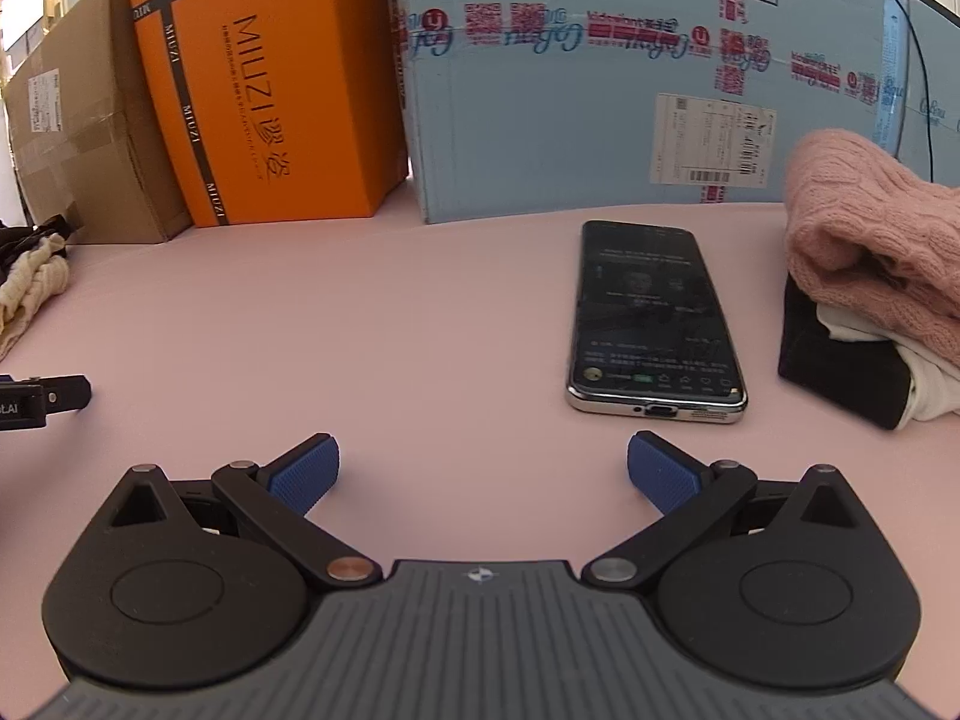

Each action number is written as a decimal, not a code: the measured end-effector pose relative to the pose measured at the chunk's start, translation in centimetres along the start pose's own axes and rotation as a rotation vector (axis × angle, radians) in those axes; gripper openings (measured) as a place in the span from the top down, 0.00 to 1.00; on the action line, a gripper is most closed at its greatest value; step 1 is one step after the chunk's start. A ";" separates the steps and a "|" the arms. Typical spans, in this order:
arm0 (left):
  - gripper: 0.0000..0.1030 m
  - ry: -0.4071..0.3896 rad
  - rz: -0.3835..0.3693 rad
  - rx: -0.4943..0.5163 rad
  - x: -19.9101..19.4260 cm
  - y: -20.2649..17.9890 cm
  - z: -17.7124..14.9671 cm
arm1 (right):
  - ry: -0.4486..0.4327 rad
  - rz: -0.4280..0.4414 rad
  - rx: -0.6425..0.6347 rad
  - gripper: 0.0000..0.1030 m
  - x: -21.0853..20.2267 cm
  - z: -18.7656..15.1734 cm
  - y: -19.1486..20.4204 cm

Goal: Fold clothes

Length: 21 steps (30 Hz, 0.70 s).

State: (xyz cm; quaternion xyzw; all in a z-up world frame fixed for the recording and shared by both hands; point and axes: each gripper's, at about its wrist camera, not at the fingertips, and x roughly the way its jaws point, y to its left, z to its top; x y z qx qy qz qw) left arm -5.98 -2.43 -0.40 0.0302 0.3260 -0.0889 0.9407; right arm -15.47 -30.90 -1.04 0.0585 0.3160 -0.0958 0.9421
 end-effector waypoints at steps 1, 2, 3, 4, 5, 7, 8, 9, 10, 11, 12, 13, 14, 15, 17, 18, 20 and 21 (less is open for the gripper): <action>0.00 0.000 0.000 0.000 0.0 0.0 0.0 | 0.002 -0.017 0.004 0.00 0.0 0.0 -0.2; 0.00 0.000 0.000 0.000 0.0 0.0 0.0 | 0.004 -0.039 0.006 0.00 0.0 0.0 -0.3; 0.00 0.000 0.000 0.000 0.0 0.0 0.0 | 0.006 -0.058 0.011 0.00 -0.1 -0.1 -0.4; 0.00 0.000 0.000 0.000 0.0 0.0 0.0 | 0.006 -0.068 0.018 0.00 -0.1 -0.1 -0.6; 0.00 0.000 0.000 0.000 0.0 0.0 0.0 | 0.006 -0.075 0.021 0.00 -0.2 -0.1 -0.7; 0.00 0.000 0.000 0.000 0.0 0.0 0.0 | 0.008 -0.088 0.028 0.00 -0.2 -0.1 -1.0; 0.00 0.000 0.000 0.000 0.0 0.0 0.0 | 0.008 -0.091 0.029 0.00 -0.2 -0.1 -1.1; 0.00 0.000 0.000 0.000 0.0 0.0 0.0 | 0.008 -0.089 0.029 0.00 -0.1 -0.1 -1.1; 0.00 0.000 0.000 0.000 0.0 0.0 0.0 | 0.008 -0.087 0.030 0.00 -0.1 -0.1 -1.2; 0.00 0.000 0.000 0.001 0.0 0.0 0.0 | 0.008 -0.083 0.032 0.00 0.0 0.0 -1.2; 0.00 0.000 0.000 0.000 0.0 0.0 0.0 | 0.008 -0.080 0.033 0.00 0.1 0.0 -1.3; 0.00 0.000 0.000 0.000 0.0 0.0 0.0 | 0.008 -0.079 0.033 0.00 0.2 0.1 -1.4; 0.00 0.000 0.000 0.000 0.0 0.0 0.0 | 0.008 -0.078 0.033 0.00 0.2 0.1 -1.4; 0.00 0.000 0.000 0.000 0.0 0.0 0.0 | 0.008 -0.077 0.032 0.00 0.2 0.1 -1.4; 0.00 0.000 0.000 0.000 0.0 0.0 0.0 | 0.008 -0.074 0.034 0.00 0.3 0.1 -1.4; 0.00 0.000 0.000 0.001 0.0 0.0 -0.1 | 0.008 -0.074 0.034 0.00 0.3 0.1 -1.5; 0.00 0.000 0.000 0.001 0.0 0.0 -0.1 | 0.008 -0.074 0.034 0.00 0.4 0.1 -1.5; 0.00 0.000 0.000 0.001 0.0 0.0 -0.1 | 0.008 -0.074 0.034 0.00 0.4 0.1 -1.5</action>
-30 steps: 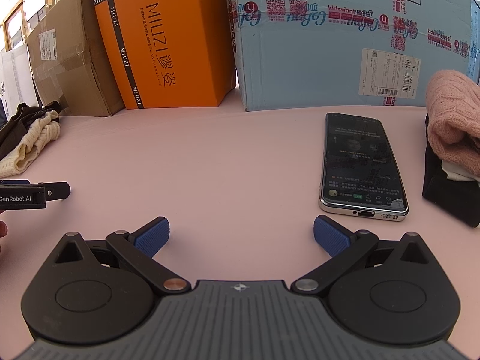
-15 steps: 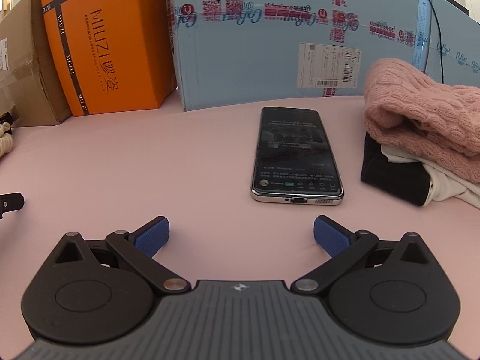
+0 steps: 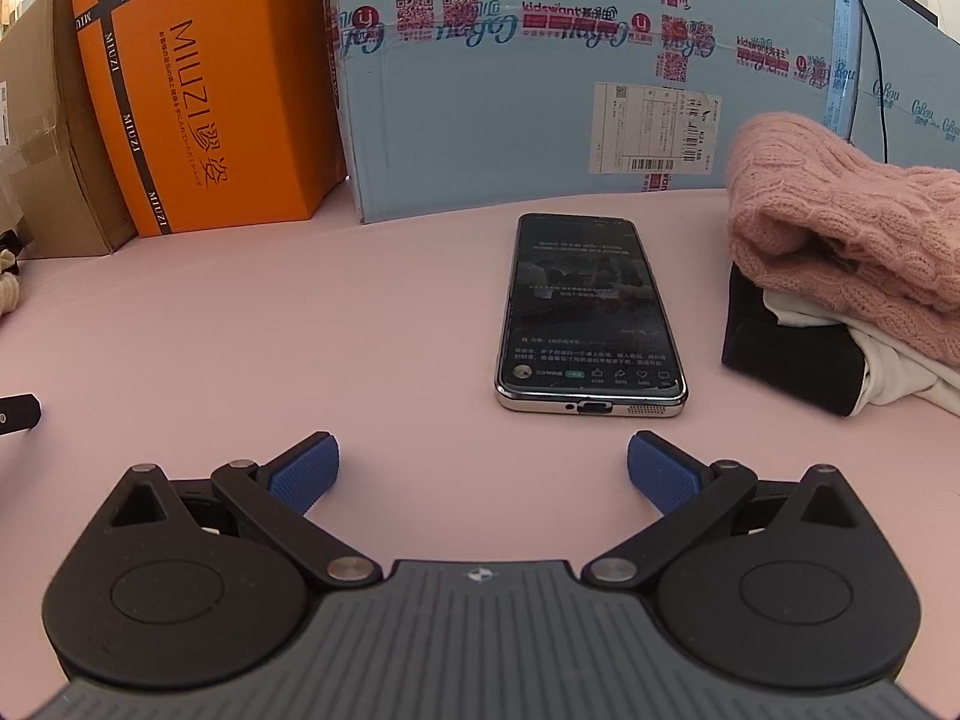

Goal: Fold clothes

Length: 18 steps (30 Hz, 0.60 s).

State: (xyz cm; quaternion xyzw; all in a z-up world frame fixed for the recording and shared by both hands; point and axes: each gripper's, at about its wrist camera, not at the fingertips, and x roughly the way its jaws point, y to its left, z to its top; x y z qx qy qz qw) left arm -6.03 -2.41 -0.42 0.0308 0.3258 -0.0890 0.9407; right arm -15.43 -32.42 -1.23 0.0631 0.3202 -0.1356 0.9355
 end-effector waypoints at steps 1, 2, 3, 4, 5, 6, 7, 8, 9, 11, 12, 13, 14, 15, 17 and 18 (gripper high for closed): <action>0.00 0.000 0.000 0.000 0.0 0.0 0.0 | 0.000 0.000 0.000 0.00 0.0 0.0 0.0; 0.00 0.000 0.000 0.000 0.0 0.0 0.0 | 0.000 0.000 0.000 0.00 0.0 0.0 0.0; 0.00 0.001 -0.001 0.000 0.0 0.0 0.0 | 0.000 0.000 0.000 0.00 0.0 0.0 0.0; 0.00 0.001 -0.002 -0.001 0.0 0.0 0.0 | 0.000 0.000 0.001 0.00 0.0 0.0 0.0; 0.00 0.002 -0.003 -0.001 -0.1 0.0 0.0 | 0.000 0.001 0.001 0.00 0.1 0.0 0.0; 0.00 0.003 -0.002 0.000 -0.1 0.0 0.0 | 0.000 0.001 0.001 0.00 0.1 0.0 0.0; 0.00 0.003 -0.002 0.000 -0.1 0.0 0.0 | 0.000 0.001 0.001 0.00 0.1 0.0 0.0; 0.00 0.004 -0.001 0.000 -0.1 -0.1 0.0 | 0.000 0.001 0.001 0.00 0.1 0.0 0.0; 0.00 0.004 -0.001 0.000 -0.2 -0.1 0.0 | 0.000 0.001 0.001 0.00 0.1 0.0 0.0; 0.00 0.004 -0.001 0.001 -0.2 -0.1 0.0 | 0.000 0.001 0.001 0.00 0.1 0.0 0.0; 0.00 0.004 -0.001 0.001 -0.2 -0.1 -0.1 | 0.000 0.001 0.001 0.00 0.1 0.0 0.0; 0.00 0.004 -0.001 0.001 -0.2 -0.1 -0.1 | 0.000 0.001 0.001 0.00 0.1 0.0 0.0; 0.00 0.003 0.000 0.001 -0.2 -0.1 -0.1 | 0.000 0.001 0.001 0.00 0.1 0.0 -0.1; 0.00 0.003 0.000 0.001 -0.2 -0.2 -0.1 | 0.000 0.001 0.001 0.00 0.1 0.0 -0.1; 0.00 0.003 0.000 0.001 -0.2 -0.2 -0.1 | 0.000 0.001 0.001 0.00 0.1 0.0 -0.1; 0.00 0.003 0.000 0.001 -0.2 -0.2 -0.1 | 0.000 0.001 0.001 0.00 0.1 0.0 -0.1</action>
